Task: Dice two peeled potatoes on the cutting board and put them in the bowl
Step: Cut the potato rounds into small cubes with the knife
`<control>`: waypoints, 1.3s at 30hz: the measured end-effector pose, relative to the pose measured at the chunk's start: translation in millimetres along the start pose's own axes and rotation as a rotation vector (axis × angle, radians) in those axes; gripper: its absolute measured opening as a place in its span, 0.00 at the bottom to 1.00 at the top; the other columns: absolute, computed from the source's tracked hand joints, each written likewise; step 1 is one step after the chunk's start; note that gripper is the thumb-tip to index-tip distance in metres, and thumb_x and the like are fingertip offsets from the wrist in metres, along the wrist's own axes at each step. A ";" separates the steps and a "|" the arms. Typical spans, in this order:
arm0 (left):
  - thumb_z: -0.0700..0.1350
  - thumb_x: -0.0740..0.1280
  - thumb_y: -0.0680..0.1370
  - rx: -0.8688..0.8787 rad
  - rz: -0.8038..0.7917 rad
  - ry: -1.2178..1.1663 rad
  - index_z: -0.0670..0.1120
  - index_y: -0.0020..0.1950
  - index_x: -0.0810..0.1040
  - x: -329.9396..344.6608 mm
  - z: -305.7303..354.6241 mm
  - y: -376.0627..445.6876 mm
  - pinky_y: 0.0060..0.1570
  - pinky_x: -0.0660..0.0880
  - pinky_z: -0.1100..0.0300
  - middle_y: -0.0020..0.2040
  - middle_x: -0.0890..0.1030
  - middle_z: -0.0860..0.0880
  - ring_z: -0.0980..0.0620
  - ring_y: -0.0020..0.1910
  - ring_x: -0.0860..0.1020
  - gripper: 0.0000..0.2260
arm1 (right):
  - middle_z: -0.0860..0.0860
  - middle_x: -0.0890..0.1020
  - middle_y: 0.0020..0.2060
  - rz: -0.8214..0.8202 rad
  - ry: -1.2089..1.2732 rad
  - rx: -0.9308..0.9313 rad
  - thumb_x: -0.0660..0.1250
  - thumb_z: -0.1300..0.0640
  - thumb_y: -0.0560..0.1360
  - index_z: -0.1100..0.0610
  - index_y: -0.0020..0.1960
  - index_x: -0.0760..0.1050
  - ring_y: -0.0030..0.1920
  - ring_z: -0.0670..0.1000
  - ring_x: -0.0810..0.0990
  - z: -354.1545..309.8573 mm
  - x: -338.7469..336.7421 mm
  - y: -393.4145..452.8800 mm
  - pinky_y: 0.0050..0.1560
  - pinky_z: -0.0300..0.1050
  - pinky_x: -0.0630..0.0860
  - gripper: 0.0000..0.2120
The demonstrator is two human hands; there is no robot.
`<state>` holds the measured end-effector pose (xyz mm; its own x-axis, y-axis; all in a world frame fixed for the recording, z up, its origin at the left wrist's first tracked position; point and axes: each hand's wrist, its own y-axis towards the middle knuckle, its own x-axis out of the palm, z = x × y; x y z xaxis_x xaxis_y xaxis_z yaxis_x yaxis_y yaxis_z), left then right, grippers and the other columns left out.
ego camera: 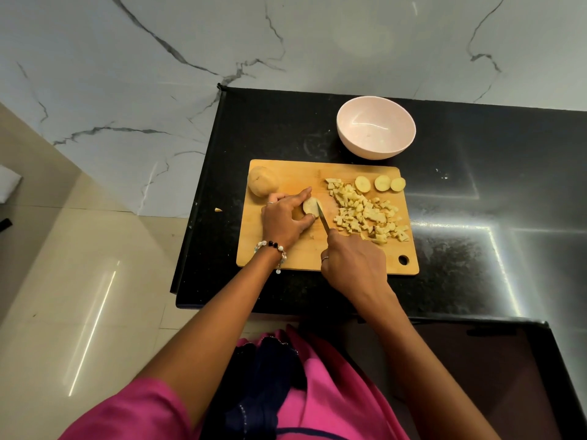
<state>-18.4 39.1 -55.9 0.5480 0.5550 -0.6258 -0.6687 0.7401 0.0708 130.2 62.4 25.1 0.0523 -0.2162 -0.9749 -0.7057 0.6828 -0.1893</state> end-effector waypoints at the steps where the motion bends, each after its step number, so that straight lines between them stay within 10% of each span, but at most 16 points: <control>1: 0.51 0.72 0.68 0.001 -0.002 -0.001 0.55 0.66 0.74 0.9 0.2 -0.2 0.59 0.70 0.48 0.56 0.81 0.53 0.51 0.59 0.70 0.26 | 0.58 0.80 0.47 0.003 0.002 0.007 0.55 0.54 0.79 0.59 0.59 0.70 0.47 0.62 0.79 1.4 -2.7 0.1 0.36 0.47 0.67 0.13; 39: 0.47 0.75 0.69 -0.037 -0.054 -0.011 0.56 0.68 0.71 -0.4 -7.2 3.2 0.62 0.67 0.65 0.60 0.77 0.50 0.57 0.59 0.69 0.29 | 0.57 0.79 0.43 0.013 0.036 0.032 0.51 0.52 0.81 0.54 0.77 0.48 0.41 0.60 0.78 -3.6 28.6 -11.3 0.35 0.45 0.64 0.27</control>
<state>-24.4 38.6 -61.0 0.5891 0.5186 -0.6197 -0.6560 0.7547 0.0078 137.2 46.0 -0.3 0.0172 -0.2314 -0.9727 -0.6835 0.7073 -0.1803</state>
